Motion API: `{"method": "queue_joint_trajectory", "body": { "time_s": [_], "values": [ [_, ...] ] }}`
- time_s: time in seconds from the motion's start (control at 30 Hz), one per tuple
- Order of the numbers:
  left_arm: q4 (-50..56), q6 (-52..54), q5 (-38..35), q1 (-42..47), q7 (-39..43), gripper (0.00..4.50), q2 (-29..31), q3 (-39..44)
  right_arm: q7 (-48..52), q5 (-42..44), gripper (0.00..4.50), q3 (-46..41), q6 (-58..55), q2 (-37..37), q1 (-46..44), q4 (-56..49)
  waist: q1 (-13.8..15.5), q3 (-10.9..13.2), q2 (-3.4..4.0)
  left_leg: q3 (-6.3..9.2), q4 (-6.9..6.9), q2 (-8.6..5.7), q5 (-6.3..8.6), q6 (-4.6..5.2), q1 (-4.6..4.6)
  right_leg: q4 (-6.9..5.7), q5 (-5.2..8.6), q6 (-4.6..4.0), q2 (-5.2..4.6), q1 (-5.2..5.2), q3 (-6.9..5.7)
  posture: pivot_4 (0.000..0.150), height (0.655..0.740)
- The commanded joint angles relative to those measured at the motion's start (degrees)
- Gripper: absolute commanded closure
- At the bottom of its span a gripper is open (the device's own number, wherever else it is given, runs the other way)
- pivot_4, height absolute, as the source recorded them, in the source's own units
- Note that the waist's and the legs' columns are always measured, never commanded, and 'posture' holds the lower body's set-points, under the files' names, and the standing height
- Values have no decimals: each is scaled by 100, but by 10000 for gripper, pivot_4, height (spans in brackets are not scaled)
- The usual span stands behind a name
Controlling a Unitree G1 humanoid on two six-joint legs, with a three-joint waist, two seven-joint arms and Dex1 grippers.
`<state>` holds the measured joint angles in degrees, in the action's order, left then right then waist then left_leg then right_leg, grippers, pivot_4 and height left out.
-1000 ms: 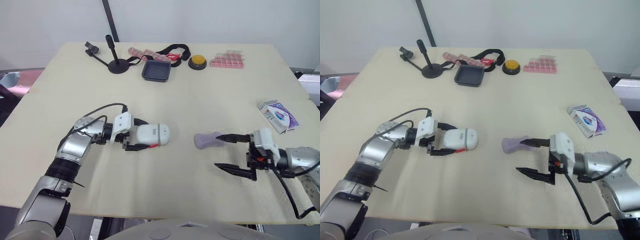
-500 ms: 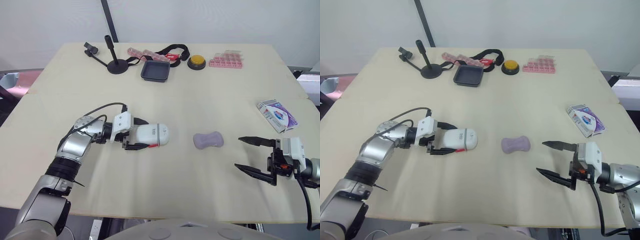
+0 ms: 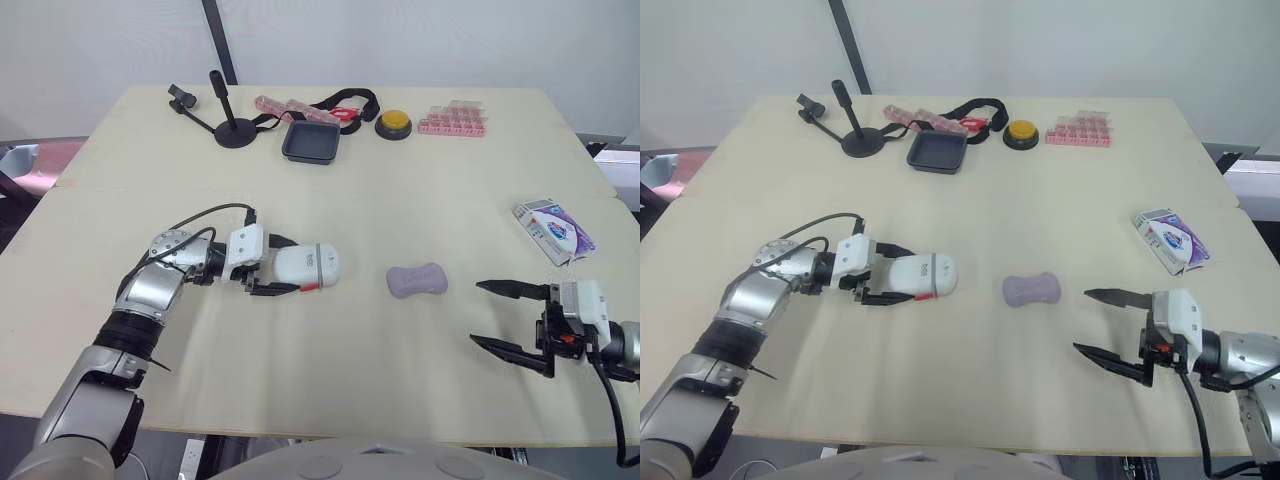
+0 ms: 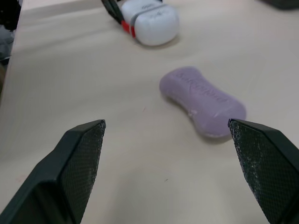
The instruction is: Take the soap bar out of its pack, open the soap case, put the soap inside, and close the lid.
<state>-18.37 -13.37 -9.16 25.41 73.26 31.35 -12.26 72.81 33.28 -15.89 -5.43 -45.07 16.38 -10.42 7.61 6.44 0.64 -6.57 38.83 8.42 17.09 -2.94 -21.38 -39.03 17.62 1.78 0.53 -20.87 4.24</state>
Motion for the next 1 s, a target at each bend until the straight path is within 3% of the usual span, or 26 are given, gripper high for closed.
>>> {"method": "queue_joint_trajectory", "body": {
  "time_s": [0.03, 0.13, 0.27, 0.57, 0.73, 0.83, 1.0],
  "values": [
    [101, -630, -118, 175, -65, 10233, -58, 217, -898, 1324, 0, -162, -2083, -503, -300, -1043, 3, 0, 0, 4, -1, 3, 0, 0, 5, 5, 0, 0, 3, 8, -1, 1500, 7400],
    [312, -982, -231, 250, -93, 10233, -182, 235, -1622, 2540, 0, -144, -3497, -918, -903, -1675, 20, 0, 1, 8, -1, 9, -1, 0, 25, 0, 0, 0, 5, 12, -3, 1500, 7400],
    [753, -1565, -224, 267, -191, 10233, -444, 70, -3353, 4014, 0, 177, -4646, -735, -2056, -1875, 87, -2, -1, 6, 0, 6, 0, 0, 39, -8, 0, 0, 6, 2, 0, 1500, 7400],
    [1121, -1972, -179, 206, -483, 10233, -700, -25, -5832, 6563, 0, 980, -5414, -513, -3119, -1574, 372, -1, 1, -3, 2, -1, 10, -18, 16, 8, 0, 1, 68, 3, 25, 1500, 7400],
    [1073, -2086, -148, 245, -557, 10233, -724, -76, -6405, 7080, 0, 1271, -5406, -509, -3307, -1480, 405, -1, 1, -2, 3, 0, 12, -19, 36, -22, 2, 5, 65, -15, 11, 1500, 7400],
    [1061, -2117, -149, 254, -581, 10233, -718, -107, -6562, 7100, 0, 1382, -5421, -506, -3280, -1424, 412, -1, 1, -4, 3, 2, 17, -27, -1, -9, 2, 6, 79, -15, 24, 1500, 7400],
    [1077, -2097, -165, 224, -639, 10233, -704, -132, -6698, 7229, 0, 1410, -5359, -468, -3307, -1343, 434, -1, 1, -3, 7, 3, 17, -28, 13, -8, 3, 7, 77, -20, 19, 1500, 7400]
  ]
}}
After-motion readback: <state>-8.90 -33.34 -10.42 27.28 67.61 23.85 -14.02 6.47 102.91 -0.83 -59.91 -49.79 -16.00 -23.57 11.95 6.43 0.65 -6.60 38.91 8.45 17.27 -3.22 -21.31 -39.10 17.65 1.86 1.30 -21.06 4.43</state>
